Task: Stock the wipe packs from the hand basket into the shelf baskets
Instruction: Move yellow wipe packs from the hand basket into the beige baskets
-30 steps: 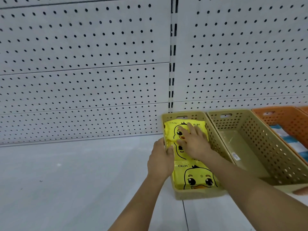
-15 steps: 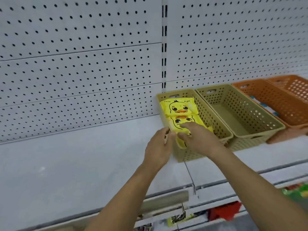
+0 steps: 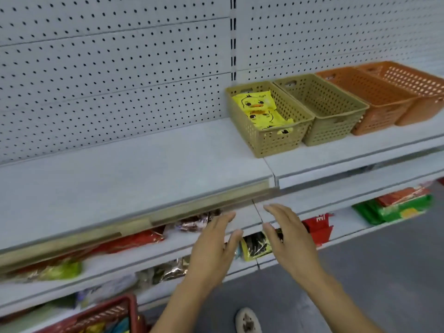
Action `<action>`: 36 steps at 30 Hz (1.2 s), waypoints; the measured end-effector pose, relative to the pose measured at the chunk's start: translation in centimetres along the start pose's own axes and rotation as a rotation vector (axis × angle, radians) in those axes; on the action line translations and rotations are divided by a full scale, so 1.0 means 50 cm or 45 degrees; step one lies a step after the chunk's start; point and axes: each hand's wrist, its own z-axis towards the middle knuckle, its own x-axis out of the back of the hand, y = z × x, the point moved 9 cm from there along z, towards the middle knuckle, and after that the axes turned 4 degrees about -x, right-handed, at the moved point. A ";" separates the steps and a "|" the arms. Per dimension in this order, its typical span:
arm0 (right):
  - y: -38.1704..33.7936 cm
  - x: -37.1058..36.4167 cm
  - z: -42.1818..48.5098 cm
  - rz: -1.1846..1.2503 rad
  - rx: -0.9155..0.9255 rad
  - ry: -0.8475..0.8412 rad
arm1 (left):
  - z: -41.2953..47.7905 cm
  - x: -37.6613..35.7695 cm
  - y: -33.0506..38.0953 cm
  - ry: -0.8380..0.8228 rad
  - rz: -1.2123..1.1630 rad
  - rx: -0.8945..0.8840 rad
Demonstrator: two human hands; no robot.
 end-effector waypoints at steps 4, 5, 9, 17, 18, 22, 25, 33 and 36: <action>-0.012 -0.048 -0.166 0.097 -0.069 -0.066 | -0.169 -0.005 -0.050 -0.056 0.011 0.100; -0.019 -0.062 -0.205 0.105 -0.077 -0.098 | -0.211 -0.005 -0.067 -0.066 0.022 0.126; -0.047 -0.124 -0.334 0.127 -0.144 -0.274 | -0.372 0.009 -0.131 -0.084 -0.006 0.251; -0.184 -0.288 -0.477 0.149 -0.190 -0.617 | -0.652 0.085 -0.297 -0.039 -0.079 0.607; -0.205 -0.314 -0.489 0.160 -0.195 -0.659 | -0.680 0.098 -0.322 -0.027 -0.114 0.655; -0.297 -0.426 -0.525 0.183 -0.190 -0.789 | -0.773 0.155 -0.433 0.033 -0.235 0.856; -0.367 -0.528 -0.539 0.204 -0.197 -0.852 | -0.827 0.200 -0.537 0.069 -0.302 1.016; -0.406 -0.844 -0.534 -0.066 -0.274 -1.066 | -0.891 0.259 -0.856 0.029 -0.252 1.276; -0.378 -0.911 -0.512 -0.330 -0.265 -1.115 | -0.882 0.241 -0.944 0.004 -0.298 1.351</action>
